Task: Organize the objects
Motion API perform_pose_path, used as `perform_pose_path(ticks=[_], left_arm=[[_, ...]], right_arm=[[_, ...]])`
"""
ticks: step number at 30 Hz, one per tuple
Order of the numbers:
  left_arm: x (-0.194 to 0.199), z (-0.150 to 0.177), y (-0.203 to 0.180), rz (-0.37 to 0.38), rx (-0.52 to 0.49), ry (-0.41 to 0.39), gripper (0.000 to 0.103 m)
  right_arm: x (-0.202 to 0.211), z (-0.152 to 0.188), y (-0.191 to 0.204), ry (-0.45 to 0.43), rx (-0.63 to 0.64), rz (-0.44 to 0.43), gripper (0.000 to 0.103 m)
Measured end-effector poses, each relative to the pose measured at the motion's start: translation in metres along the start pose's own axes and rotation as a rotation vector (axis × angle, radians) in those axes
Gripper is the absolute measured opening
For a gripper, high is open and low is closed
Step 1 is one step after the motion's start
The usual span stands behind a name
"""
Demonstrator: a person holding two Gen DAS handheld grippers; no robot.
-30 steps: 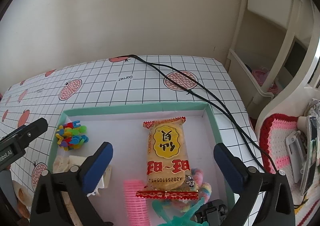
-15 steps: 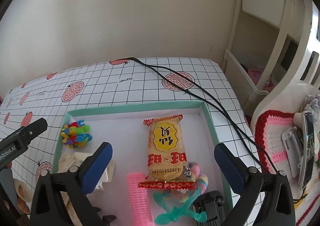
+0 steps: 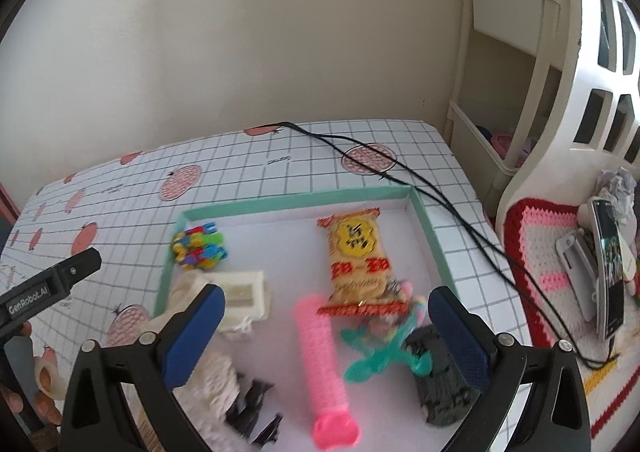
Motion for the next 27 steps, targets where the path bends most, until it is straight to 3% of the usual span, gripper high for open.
perform_pose_path(ticks=[17,27], left_arm=[[0.072,0.016,0.008,0.024,-0.036,-0.036,0.097],[0.097,0.027,0.022,0.025,-0.007,-0.059,0.097]], right_arm=[[0.057,0.023,0.013,-0.015,-0.044,-0.051,0.103],[0.085,0.033,0.014,-0.021,-0.036,-0.059,0.103]])
Point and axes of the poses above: each gripper's, at about its wrist camera, not at the fingertips, and x roughly against the way its jaws point, y to its left, z to its underside, the point moved 1 cm from there along -x, roughly the way its jaws point, and after that the axes turned 13 degrees about -y, right-handed, at the moved point
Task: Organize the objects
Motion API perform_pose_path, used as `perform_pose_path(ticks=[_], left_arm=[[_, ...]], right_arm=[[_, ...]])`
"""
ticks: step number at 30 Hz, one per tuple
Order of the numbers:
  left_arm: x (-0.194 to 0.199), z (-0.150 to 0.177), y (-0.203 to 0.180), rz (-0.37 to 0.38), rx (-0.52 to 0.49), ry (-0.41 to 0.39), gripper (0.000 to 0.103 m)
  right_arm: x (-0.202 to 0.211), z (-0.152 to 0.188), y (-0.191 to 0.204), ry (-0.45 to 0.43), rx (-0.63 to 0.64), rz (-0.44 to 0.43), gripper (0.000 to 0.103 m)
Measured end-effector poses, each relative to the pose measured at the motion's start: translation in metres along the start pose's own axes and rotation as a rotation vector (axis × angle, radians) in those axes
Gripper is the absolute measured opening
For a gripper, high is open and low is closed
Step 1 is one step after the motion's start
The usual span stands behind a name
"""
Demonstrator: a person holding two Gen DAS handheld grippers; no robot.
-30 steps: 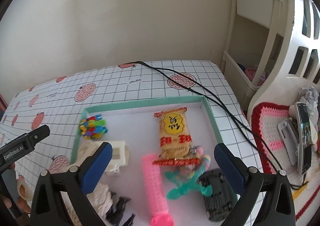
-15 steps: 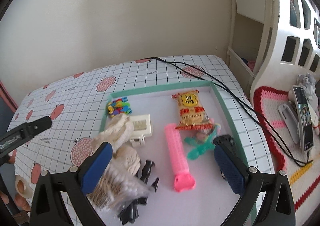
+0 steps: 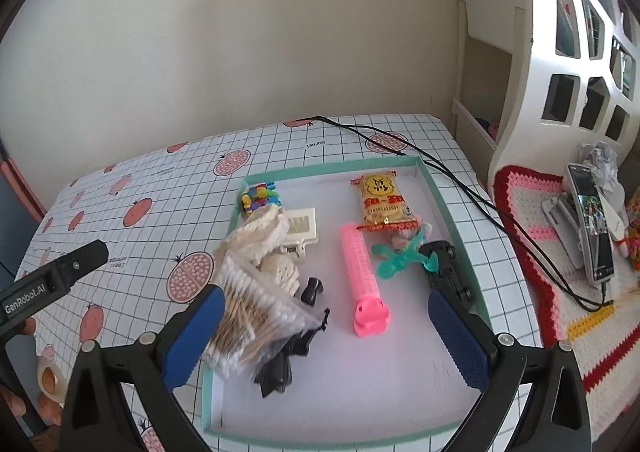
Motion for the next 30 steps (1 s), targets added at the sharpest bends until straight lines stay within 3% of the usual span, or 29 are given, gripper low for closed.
perform_pose_path(ticks=[5,30], left_arm=[[0.017,0.004,0.006,0.014,0.026,-0.022,0.097],[0.093,0.029,-0.001,0.005,-0.091,-0.103,0.097]], right_arm=[[0.015,0.004,-0.002,-0.007,-0.013,-0.006,0.103],[0.075,0.030,0.011,0.010,-0.006,-0.010,0.103]])
Point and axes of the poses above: each gripper's, at about its wrist camera, not at the fingertips, and x roughly against the way its jaws point, y to its left, z to its underside, the point moved 1 cm from there along -x, roughly the way its jaws point, and after that the axes turned 13 degrees about -y, right-handed, at the moved point
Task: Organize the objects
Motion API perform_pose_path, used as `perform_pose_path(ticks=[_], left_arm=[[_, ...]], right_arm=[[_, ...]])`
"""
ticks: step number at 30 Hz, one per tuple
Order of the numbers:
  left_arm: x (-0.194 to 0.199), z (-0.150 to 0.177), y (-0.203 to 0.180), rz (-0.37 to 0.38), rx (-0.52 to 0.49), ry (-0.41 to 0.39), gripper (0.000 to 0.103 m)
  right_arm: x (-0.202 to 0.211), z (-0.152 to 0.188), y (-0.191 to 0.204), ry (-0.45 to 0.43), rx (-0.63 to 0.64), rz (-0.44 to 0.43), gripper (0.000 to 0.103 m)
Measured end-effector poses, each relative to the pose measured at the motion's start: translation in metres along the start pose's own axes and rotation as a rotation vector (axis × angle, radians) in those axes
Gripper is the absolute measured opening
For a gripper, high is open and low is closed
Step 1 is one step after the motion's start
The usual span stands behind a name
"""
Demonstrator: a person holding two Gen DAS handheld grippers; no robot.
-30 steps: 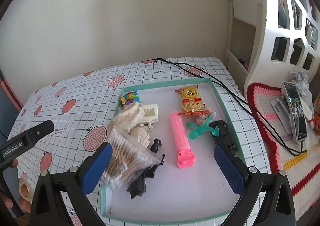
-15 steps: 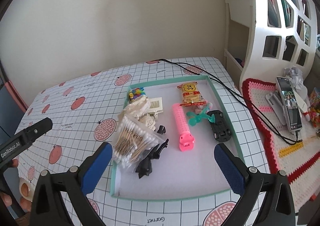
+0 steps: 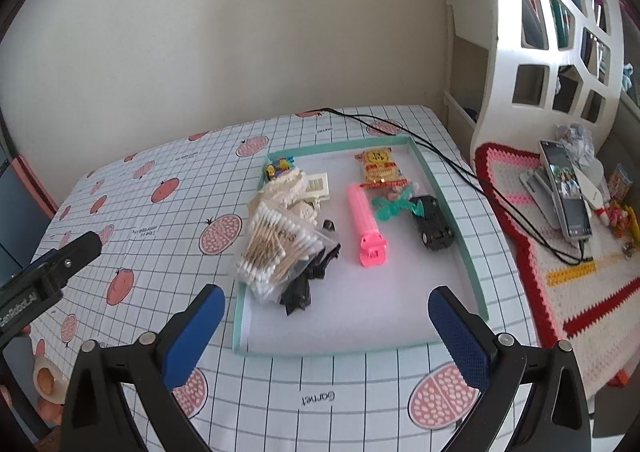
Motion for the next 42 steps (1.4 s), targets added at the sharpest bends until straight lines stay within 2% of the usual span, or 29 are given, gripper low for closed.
perform_pose_path(ticks=[5,24,33,42], left_arm=[[0.015,0.009,-0.005,0.008,-0.021,-0.002,0.097],[0.021,0.056,-0.004,0.037,-0.050,0.119,0.097],[0.019,0.078,-0.001,0.055,-0.006,0.170,0.097],[0.016,0.098,0.003,0.041,-0.016,0.190,0.097]], right_arm=[[0.008,0.008,0.001,0.003,0.021,0.019,0.103],[0.016,0.048,0.000,0.063,0.047,0.024,0.103],[0.016,0.066,-0.003,0.088,0.052,0.044,0.103],[0.015,0.082,-0.001,0.107,0.068,0.057,0.103]])
Point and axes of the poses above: each gripper's, at about its wrist camera, not at the fingertips, and x roughly against the way its jaws point, y to its left, z to its underside, the point moved 1 cm from there along -x, roughly the way its jaws point, and after that the axes turned 13 degrees about -y, right-handed, at the moved point
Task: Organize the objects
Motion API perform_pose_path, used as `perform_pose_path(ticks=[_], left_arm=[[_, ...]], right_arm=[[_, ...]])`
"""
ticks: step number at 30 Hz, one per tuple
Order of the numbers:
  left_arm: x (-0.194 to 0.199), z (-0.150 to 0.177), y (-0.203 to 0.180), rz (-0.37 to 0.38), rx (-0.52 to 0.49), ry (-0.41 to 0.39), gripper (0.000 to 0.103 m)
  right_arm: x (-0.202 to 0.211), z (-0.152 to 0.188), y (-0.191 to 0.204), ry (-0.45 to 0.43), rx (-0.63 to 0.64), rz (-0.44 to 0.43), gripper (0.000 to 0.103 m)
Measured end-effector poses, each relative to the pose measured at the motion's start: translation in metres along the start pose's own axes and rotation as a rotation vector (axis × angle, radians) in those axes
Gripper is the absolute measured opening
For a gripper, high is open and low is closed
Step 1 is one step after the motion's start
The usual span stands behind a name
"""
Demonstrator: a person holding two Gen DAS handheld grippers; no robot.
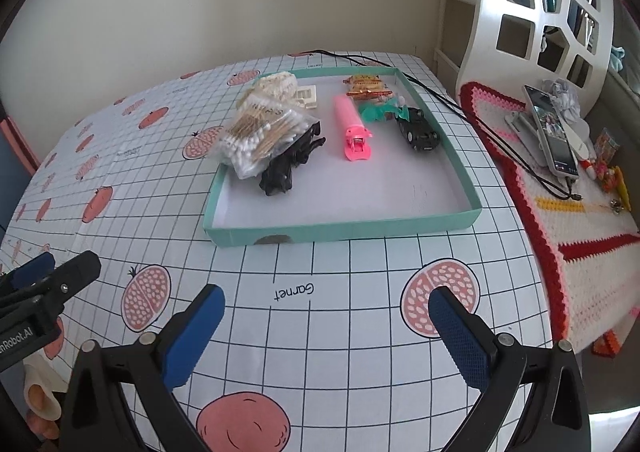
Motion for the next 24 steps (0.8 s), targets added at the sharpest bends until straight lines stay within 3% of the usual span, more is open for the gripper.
perform_pose_path(ticks=[5,24], left_arm=[[-0.007,0.012,0.002,0.009,0.021,0.034,0.097],[-0.016,0.033,-0.001,-0.051,-0.055,0.047,0.097]], right_arm=[[-0.002,0.006,0.000,0.008,-0.001,0.009,0.103],[-0.004,0.018,0.001,0.008,0.009,0.029,0.103]])
Point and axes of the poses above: each gripper's, at about its wrist camera, not at the fingertips, and x roughly against the way its jaws point, y to its left, z to its underside, the point moved 1 cm from there along -x, roughly the way its jaws point, and after that the axes turned 13 degrees about -y, right-handed, at the moved point
